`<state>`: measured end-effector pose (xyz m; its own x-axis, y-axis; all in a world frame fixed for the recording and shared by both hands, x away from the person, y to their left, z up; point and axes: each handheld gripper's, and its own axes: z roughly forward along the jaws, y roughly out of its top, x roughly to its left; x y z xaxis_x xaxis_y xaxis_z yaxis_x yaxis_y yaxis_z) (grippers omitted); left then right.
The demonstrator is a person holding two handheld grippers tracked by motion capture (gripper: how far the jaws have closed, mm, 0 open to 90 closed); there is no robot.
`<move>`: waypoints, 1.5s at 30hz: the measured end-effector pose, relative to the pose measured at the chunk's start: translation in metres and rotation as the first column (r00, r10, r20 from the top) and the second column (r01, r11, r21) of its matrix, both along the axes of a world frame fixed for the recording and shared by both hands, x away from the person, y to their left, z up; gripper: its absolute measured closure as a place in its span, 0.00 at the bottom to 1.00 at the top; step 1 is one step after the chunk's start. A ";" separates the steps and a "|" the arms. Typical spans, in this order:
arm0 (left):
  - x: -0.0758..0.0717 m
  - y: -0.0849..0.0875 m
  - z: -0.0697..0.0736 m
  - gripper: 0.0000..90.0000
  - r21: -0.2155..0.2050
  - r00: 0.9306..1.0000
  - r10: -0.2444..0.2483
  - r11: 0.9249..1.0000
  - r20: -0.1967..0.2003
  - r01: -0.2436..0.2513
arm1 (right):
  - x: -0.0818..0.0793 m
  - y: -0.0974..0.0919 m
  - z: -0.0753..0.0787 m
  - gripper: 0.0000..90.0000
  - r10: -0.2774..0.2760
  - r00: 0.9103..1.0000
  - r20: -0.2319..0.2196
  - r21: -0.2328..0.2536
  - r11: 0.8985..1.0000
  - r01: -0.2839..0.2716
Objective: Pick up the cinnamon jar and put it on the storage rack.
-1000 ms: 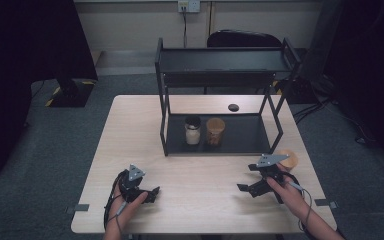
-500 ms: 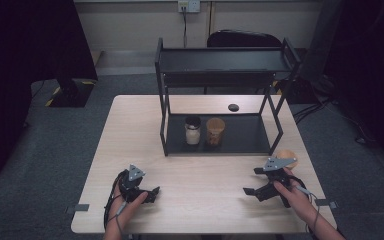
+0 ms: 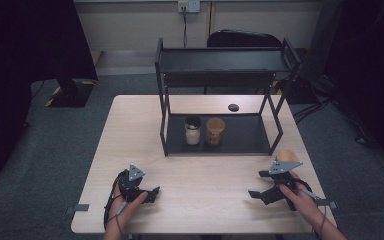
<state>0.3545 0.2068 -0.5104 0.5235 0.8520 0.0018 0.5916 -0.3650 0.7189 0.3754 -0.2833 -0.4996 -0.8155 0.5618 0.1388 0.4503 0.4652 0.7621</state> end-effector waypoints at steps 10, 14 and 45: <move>0.000 0.000 0.000 0.00 0.000 1.000 0.000 1.000 0.000 0.000 | -0.009 -0.006 -0.003 0.03 0.032 0.999 -0.019 -0.016 0.999 -0.032; 0.000 0.000 0.000 0.00 0.000 1.000 0.000 1.000 0.000 0.000 | -0.014 -0.012 -0.004 0.04 0.034 0.999 -0.023 -0.019 0.999 -0.034; 0.000 0.000 0.000 0.00 0.000 1.000 0.000 1.000 0.000 0.000 | -0.033 -0.055 0.000 0.03 -0.038 0.999 -0.009 -0.057 0.998 0.037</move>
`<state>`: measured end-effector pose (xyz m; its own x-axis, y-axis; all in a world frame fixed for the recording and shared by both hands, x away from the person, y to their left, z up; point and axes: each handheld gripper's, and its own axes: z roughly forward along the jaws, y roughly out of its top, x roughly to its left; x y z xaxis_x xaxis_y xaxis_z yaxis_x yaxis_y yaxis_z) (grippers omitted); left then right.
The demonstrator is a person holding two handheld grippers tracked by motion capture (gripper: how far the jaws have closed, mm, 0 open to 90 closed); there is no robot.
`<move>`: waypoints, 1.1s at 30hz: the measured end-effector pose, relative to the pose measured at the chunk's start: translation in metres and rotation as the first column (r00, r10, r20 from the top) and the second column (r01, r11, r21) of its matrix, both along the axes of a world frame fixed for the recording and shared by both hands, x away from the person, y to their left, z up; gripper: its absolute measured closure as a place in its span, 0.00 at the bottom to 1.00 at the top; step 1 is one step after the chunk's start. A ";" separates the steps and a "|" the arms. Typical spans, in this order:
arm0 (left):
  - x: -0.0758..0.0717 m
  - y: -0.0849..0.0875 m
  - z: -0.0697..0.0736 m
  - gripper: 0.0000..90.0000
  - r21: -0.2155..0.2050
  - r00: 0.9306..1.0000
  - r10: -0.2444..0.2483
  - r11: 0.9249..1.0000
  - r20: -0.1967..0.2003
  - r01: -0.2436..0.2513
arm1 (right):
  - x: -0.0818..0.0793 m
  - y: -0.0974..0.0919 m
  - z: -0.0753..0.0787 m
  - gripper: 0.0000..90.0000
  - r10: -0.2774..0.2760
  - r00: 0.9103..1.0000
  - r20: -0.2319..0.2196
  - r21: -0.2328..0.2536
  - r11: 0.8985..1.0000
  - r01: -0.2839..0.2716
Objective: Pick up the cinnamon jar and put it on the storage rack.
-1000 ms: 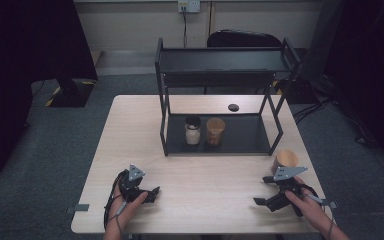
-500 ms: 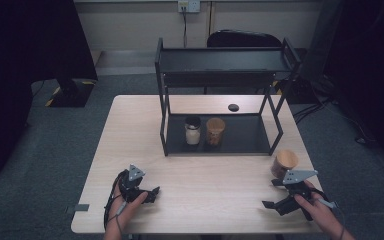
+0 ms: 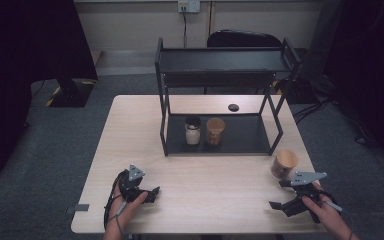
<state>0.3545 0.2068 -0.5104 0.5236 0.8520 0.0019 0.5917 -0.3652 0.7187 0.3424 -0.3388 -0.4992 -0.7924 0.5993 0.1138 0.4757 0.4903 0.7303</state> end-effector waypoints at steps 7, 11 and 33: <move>0.000 0.000 0.000 0.00 0.000 1.000 0.000 1.000 0.000 0.000 | 0.001 -0.006 0.002 0.03 -0.040 0.999 0.005 -0.009 0.999 0.040; 0.000 0.000 0.000 0.00 0.000 1.000 0.000 1.000 0.000 0.000 | 0.001 -0.008 0.001 0.03 -0.057 0.998 0.008 -0.025 0.998 0.057; 0.000 0.000 0.000 0.00 0.000 1.000 0.000 1.000 0.000 0.000 | 0.006 -0.022 0.003 0.03 -0.255 0.966 0.045 -0.003 0.967 0.256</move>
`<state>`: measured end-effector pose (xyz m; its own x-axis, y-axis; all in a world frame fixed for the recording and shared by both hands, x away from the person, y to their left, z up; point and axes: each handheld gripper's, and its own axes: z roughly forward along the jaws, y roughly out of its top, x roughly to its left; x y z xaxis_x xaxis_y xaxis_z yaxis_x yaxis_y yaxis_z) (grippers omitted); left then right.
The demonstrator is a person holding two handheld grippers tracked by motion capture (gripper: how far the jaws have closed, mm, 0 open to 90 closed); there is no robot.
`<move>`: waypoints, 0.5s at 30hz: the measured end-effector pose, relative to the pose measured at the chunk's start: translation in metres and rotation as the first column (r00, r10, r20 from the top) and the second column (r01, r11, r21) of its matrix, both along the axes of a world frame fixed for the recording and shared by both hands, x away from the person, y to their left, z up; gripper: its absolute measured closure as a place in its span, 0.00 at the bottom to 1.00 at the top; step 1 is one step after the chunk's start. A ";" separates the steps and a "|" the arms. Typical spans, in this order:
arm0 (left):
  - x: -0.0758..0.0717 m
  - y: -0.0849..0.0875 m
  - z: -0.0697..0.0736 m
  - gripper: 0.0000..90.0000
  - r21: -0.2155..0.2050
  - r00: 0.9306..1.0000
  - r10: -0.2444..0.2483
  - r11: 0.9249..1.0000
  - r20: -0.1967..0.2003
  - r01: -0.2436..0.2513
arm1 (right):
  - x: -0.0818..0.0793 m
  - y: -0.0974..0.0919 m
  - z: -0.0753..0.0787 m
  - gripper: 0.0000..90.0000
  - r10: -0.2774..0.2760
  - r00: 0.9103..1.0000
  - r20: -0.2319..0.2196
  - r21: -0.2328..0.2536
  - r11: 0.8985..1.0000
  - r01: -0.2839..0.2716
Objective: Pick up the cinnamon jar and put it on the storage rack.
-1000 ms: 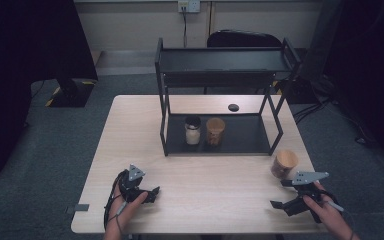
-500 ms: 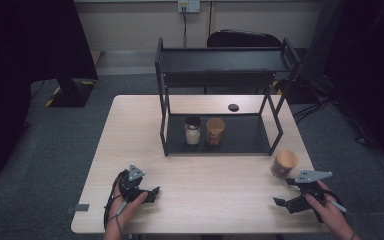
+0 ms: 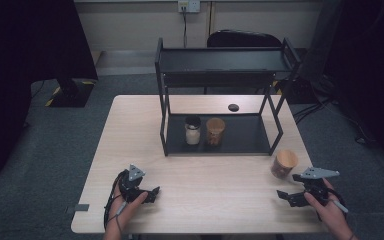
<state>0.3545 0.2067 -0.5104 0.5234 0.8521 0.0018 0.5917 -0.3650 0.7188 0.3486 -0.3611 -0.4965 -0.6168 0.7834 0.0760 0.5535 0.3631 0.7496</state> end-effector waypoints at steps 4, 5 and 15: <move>0.000 0.000 0.000 0.00 0.000 1.000 0.000 1.000 0.000 0.000 | 0.003 -0.002 -0.001 0.03 -0.033 0.999 0.004 0.006 0.999 0.033; 0.000 0.000 0.000 0.00 0.000 1.000 0.000 1.000 0.000 0.000 | 0.004 -0.002 -0.001 0.03 -0.036 0.999 0.001 0.012 0.999 0.036; 0.000 0.000 0.000 0.00 0.000 1.000 0.000 1.000 0.000 0.000 | 0.011 -0.003 -0.003 0.03 -0.070 0.998 0.005 0.003 0.998 0.070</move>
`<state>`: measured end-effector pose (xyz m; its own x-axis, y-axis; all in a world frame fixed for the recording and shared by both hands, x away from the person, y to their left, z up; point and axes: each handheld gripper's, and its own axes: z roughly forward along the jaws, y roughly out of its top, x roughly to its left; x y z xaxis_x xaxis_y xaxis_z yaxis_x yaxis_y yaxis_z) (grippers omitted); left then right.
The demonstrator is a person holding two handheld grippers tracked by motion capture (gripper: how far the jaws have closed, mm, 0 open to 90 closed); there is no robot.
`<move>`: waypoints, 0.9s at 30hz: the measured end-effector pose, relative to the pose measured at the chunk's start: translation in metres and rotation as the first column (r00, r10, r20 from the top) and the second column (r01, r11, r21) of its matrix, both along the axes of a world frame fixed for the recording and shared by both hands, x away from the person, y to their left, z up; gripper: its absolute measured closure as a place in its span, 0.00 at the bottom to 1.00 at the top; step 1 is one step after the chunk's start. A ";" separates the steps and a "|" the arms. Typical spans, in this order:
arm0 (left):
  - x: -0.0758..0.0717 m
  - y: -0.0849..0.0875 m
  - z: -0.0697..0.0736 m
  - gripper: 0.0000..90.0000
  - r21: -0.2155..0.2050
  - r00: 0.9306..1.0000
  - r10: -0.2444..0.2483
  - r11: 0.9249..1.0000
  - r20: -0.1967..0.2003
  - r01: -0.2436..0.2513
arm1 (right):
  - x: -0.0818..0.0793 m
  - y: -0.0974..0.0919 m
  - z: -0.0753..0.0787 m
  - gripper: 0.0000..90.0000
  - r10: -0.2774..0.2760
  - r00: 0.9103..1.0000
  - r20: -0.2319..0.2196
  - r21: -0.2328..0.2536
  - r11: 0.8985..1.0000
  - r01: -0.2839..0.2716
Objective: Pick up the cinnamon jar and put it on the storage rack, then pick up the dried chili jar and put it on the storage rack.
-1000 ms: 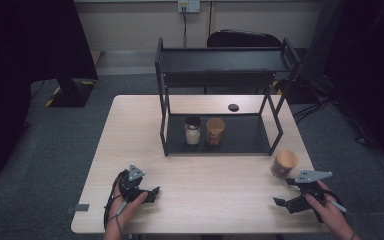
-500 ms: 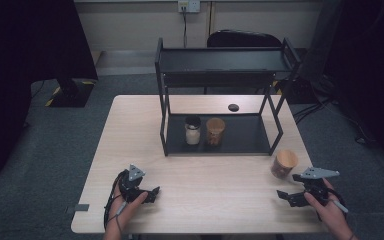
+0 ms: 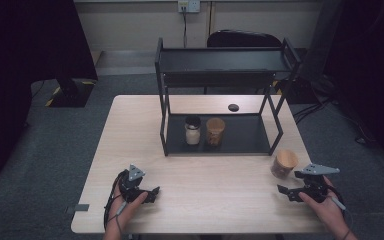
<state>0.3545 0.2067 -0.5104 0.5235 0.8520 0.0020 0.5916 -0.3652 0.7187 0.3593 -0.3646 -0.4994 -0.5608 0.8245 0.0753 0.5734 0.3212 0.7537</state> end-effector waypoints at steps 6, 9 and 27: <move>0.000 0.000 0.000 0.00 0.000 1.000 0.000 1.000 0.000 0.000 | 0.002 -0.003 -0.001 0.03 -0.009 1.000 0.000 -0.004 1.000 0.009; 0.000 0.000 0.000 0.00 0.000 1.000 0.002 1.000 0.000 -0.002 | 0.003 -0.003 -0.001 0.03 -0.013 1.000 0.004 -0.003 1.000 0.013; 0.000 0.000 0.000 0.00 0.000 1.000 0.002 1.000 0.000 -0.002 | 0.009 -0.004 -0.001 0.03 -0.015 1.000 0.011 -0.005 1.000 0.015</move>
